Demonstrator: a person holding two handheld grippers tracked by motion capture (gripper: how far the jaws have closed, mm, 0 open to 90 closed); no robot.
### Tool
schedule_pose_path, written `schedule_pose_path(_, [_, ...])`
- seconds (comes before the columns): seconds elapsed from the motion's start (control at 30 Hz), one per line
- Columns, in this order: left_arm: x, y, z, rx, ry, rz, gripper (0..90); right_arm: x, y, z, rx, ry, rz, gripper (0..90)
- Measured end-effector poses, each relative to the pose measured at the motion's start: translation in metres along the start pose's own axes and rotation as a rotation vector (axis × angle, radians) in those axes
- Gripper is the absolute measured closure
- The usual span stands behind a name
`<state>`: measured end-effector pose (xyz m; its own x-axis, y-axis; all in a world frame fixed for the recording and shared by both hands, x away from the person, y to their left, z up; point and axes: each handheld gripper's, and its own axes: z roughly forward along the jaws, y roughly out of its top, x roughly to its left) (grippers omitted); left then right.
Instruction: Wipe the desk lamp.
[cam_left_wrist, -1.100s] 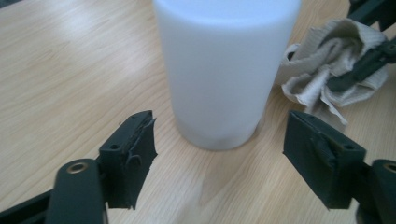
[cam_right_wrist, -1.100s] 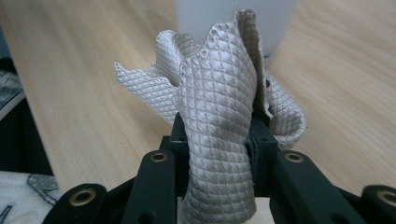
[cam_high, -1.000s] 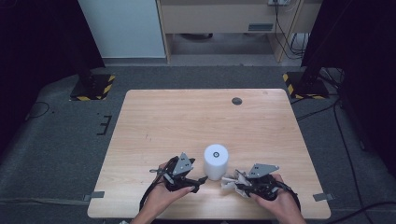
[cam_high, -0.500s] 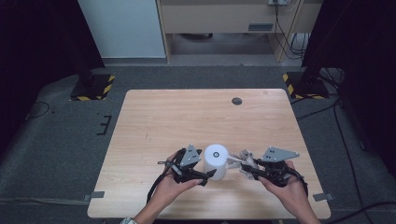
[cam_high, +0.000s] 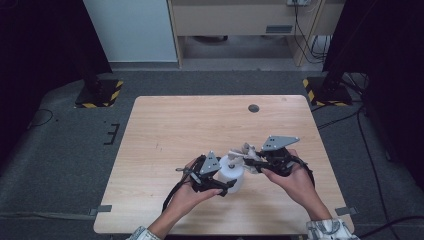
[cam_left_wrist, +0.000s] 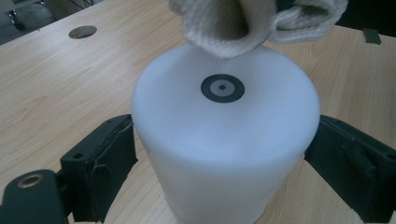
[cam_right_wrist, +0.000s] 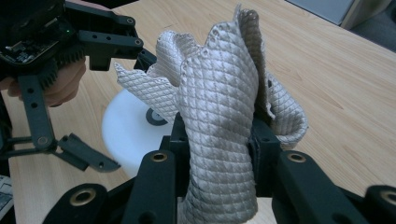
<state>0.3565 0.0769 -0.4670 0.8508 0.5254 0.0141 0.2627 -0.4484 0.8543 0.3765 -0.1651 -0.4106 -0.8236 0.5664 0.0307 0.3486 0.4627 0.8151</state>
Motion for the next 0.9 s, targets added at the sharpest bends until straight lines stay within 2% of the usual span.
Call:
schedule_pose_path(0.27, [-0.001,-0.001,-0.002,-0.010,0.006,-0.002,9.7,0.000,-0.001,0.008,-0.013,0.006,0.004,69.3])
schedule_pose_path(0.53, [-0.003,-0.002,-0.003,-0.014,0.015,-0.002,10.3,-0.012,-0.018,0.009,-0.036,-0.006,0.045,69.7])
schedule_pose_path(0.67, [-0.003,-0.002,-0.003,-0.012,0.018,0.000,10.4,-0.014,-0.027,0.014,0.001,-0.016,0.042,69.8])
schedule_pose_path(0.9, [-0.003,-0.002,-0.002,-0.009,0.018,0.003,10.1,-0.013,-0.044,0.032,0.065,0.001,0.039,70.0])
